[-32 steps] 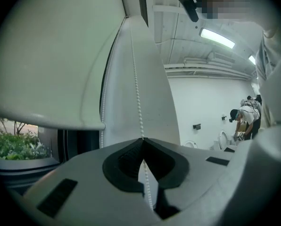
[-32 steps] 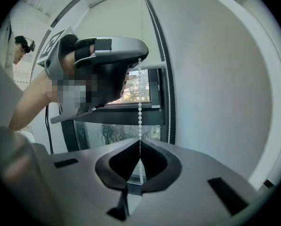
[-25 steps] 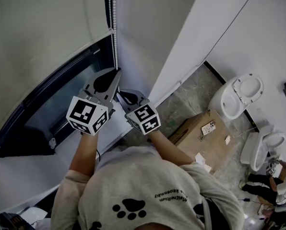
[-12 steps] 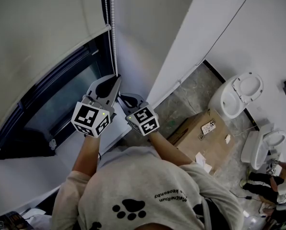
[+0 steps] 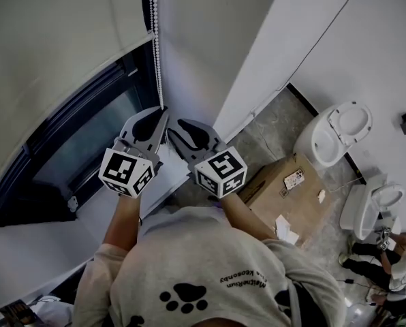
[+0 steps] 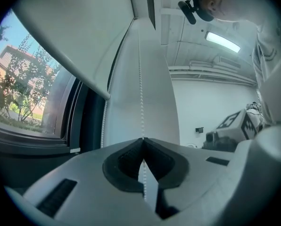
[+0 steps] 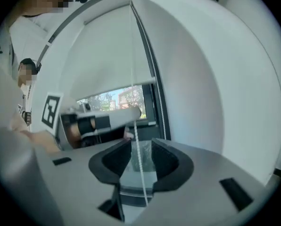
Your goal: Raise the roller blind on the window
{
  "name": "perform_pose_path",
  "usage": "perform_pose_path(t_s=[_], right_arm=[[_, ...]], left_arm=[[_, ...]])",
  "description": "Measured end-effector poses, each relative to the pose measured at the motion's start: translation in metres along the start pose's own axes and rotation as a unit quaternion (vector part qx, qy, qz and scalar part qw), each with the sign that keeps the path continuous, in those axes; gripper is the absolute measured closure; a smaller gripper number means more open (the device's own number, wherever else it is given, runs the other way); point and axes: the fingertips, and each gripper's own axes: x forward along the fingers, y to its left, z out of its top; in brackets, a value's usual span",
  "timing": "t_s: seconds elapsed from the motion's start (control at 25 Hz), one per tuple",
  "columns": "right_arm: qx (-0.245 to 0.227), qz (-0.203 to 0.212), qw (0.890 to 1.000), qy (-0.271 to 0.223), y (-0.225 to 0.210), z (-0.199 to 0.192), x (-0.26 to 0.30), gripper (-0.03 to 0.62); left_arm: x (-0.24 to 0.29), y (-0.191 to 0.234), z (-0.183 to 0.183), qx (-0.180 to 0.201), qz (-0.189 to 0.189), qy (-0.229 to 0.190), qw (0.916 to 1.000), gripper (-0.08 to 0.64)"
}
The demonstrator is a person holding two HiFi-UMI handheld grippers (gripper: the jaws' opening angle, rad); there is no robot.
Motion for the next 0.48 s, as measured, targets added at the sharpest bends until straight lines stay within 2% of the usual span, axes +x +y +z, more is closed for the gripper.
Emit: perform_pose_path(t_s=[0.16,0.32,0.48], right_arm=[[-0.022,-0.006,0.998,-0.063,0.002,0.071,-0.021,0.465],[-0.056,0.016,0.994,-0.087,0.015,0.128,-0.020,0.465],[-0.059,0.030,0.993,-0.103,0.022,0.166,-0.011,0.474]], left_arm=[[-0.001,0.003,0.000,-0.001,0.003,-0.001,1.0000,0.552],[0.001,0.000,0.000,0.000,0.000,-0.001,1.0000,0.552],[0.002,-0.006,0.000,-0.002,-0.006,-0.001,1.0000,0.552]])
